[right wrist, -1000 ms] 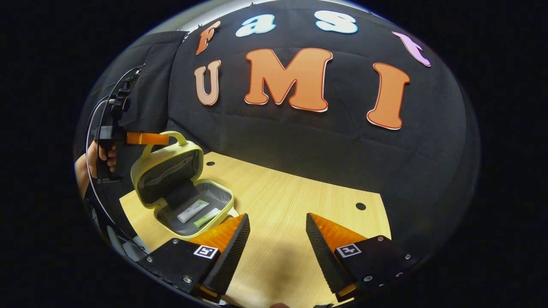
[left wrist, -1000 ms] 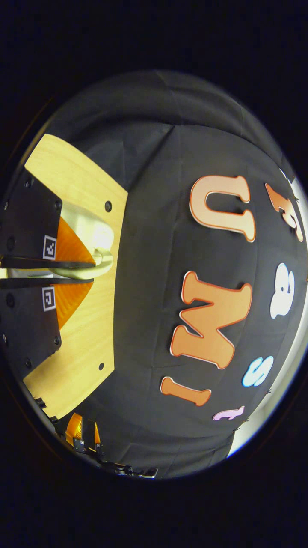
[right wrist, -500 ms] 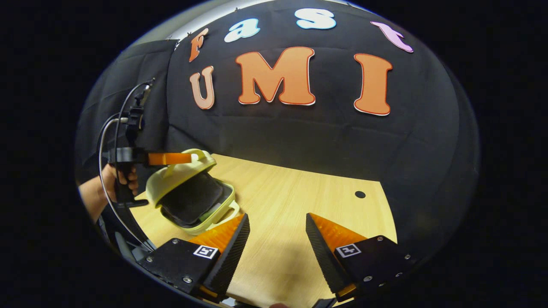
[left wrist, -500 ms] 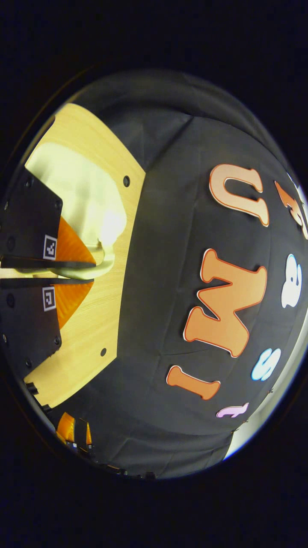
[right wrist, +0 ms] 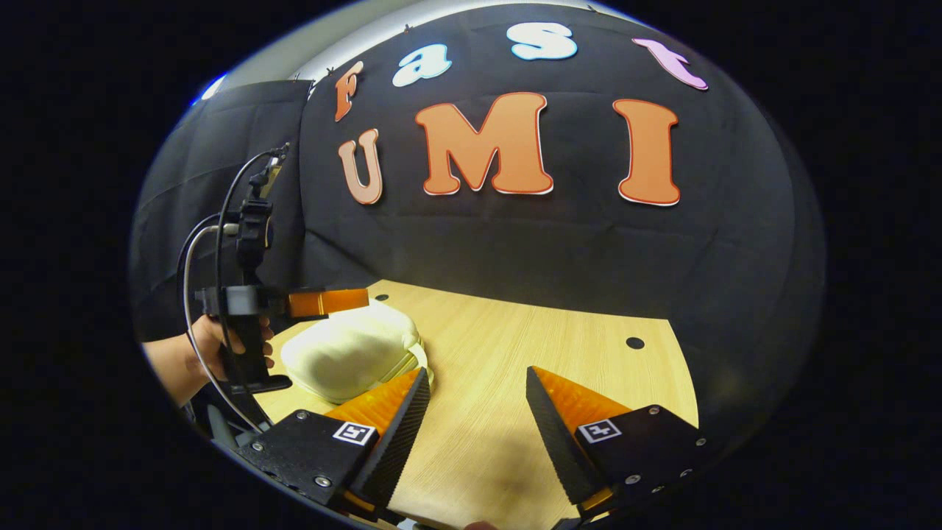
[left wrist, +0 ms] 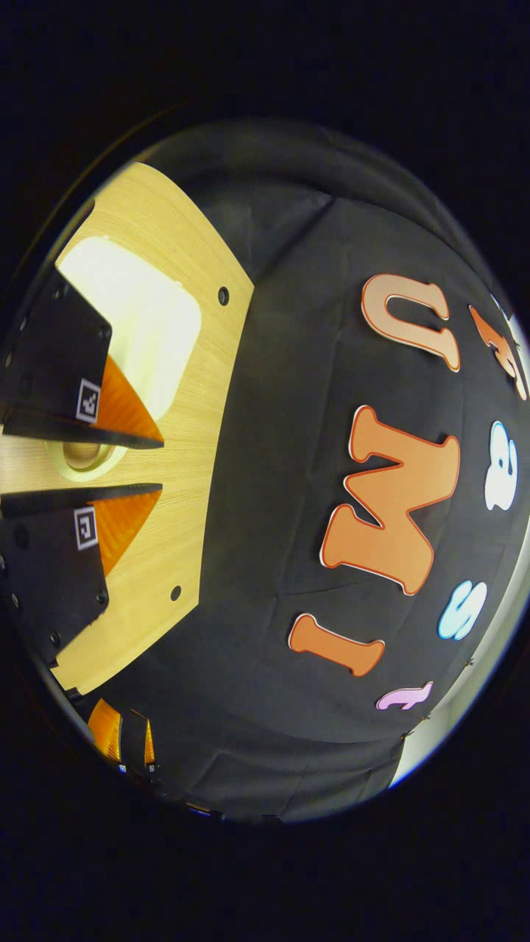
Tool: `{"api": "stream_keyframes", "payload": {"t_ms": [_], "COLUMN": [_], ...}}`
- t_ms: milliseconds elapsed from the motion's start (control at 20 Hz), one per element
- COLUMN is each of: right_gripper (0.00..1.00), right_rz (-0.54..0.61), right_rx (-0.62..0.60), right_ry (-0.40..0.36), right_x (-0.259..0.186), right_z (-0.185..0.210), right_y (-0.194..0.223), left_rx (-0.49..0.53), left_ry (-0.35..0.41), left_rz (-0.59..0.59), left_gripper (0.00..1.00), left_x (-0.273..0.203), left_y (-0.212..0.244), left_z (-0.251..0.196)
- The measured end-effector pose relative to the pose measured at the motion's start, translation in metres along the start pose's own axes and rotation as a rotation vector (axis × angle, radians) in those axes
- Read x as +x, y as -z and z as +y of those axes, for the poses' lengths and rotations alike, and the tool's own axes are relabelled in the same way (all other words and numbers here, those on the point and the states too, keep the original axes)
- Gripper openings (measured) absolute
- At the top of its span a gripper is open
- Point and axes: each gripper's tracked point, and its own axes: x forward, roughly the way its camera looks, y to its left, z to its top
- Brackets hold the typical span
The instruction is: First open the suitcase, pack the skin care products into it, and then close the suitcase.
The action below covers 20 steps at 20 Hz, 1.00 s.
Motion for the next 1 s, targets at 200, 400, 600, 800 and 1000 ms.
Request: {"api": "stream_keyframes", "payload": {"t_ms": [200,400,600,800,1000], "right_gripper": [0.85,0.85,0.84,0.84,0.84], "right_rz": [-0.119,-0.269,-0.35,-0.364,-0.361], "right_rx": [-0.051,-0.095,-0.099,-0.108,-0.127], "right_ry": [0.051,0.09,0.099,0.099,0.114], "right_x": [0.005,0.004,0.011,0.016,0.016], "right_z": [-0.007,-0.005,0.004,0.01,0.006], "right_y": [-0.034,-0.078,-0.102,-0.104,-0.104], "left_rx": [0.043,0.107,0.154,0.162,0.173], "left_ry": [0.003,-0.022,-0.059,-0.085,-0.096], "left_rz": [-0.059,-0.148,-0.228,-0.281,-0.312], "left_gripper": [0.51,0.92,0.99,0.98,0.97], "left_x": [-0.02,-0.041,-0.059,-0.067,-0.074], "left_y": [-0.019,-0.042,-0.06,-0.069,-0.077], "left_z": [-0.021,-0.039,-0.049,-0.05,-0.051]}}
